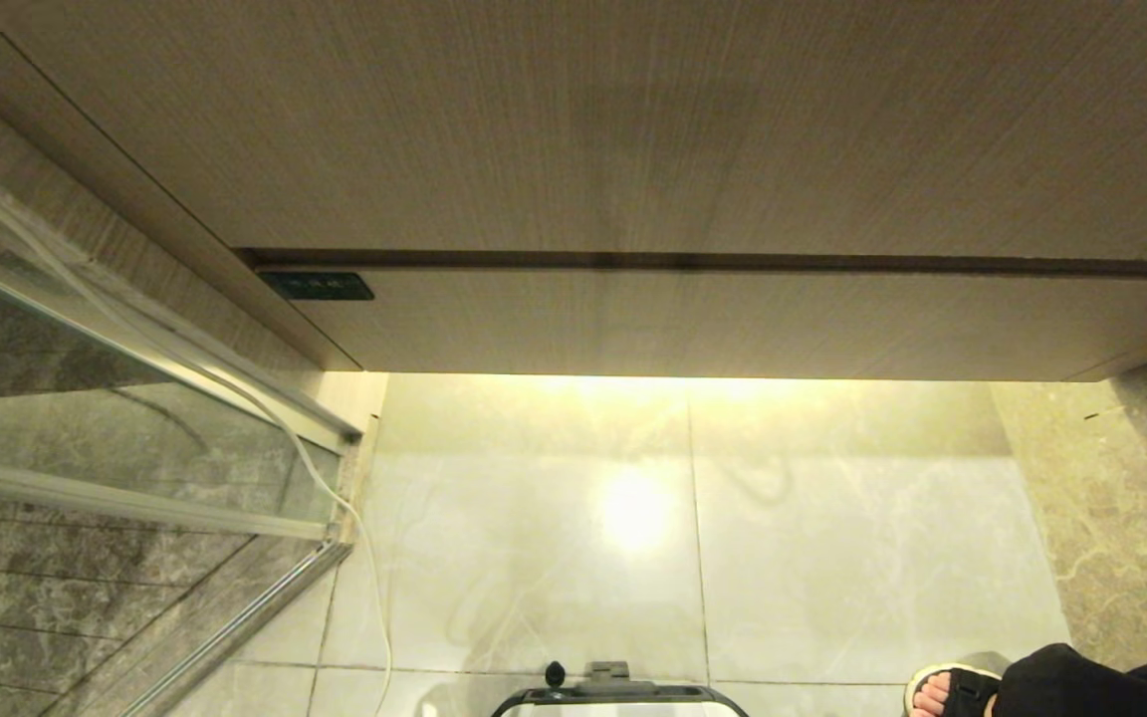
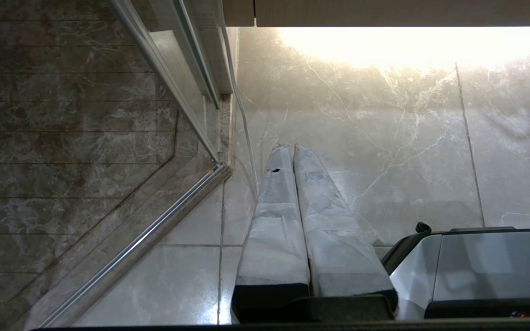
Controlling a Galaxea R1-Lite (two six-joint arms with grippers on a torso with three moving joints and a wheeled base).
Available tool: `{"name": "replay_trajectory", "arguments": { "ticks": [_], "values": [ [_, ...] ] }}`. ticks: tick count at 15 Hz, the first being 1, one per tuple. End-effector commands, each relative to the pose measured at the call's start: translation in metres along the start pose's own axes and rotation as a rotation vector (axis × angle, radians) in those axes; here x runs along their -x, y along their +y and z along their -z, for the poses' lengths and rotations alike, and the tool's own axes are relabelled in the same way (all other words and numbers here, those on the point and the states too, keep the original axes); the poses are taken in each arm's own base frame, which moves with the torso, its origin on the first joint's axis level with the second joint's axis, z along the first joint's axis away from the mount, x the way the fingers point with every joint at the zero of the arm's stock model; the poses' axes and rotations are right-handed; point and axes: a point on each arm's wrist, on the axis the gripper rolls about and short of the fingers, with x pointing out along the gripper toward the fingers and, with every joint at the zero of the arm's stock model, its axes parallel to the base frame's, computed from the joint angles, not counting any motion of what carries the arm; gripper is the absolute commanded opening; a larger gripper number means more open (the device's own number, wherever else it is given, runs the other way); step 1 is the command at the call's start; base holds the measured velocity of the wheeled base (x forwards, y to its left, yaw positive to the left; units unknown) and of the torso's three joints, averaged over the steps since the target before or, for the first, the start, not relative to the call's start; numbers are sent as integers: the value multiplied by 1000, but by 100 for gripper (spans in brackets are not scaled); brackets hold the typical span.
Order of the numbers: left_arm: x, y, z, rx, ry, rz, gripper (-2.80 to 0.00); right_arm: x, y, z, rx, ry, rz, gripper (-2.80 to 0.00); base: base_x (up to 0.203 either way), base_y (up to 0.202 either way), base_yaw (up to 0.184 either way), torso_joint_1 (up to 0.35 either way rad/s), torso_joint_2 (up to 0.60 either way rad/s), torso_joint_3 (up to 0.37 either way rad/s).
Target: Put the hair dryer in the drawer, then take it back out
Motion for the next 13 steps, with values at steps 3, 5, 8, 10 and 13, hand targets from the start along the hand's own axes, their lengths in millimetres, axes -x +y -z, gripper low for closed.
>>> {"name": "replay_trajectory", "arguments": {
  "ticks": [3, 5, 8, 10, 13],
  "values": [
    [0, 0, 0, 0, 1, 0, -280, 1, 1, 12, 4, 1, -2, -280, 0, 0, 0, 0, 0, 0],
    [0, 0, 0, 0, 1, 0, -280, 1, 1, 12, 4, 1, -2, -280, 0, 0, 0, 0, 0, 0],
    [0, 0, 0, 0, 1, 1, -280, 1, 1, 12, -1, 1, -1, -280, 0, 0, 0, 0, 0, 0],
    [0, 0, 0, 0, 1, 0, -280, 1, 1, 12, -10, 4, 1, -280, 0, 0, 0, 0, 0, 0],
    [0, 0, 0, 0, 1, 1, -280, 1, 1, 12, -4, 4, -1, -280, 0, 0, 0, 0, 0, 0]
  ]
}}
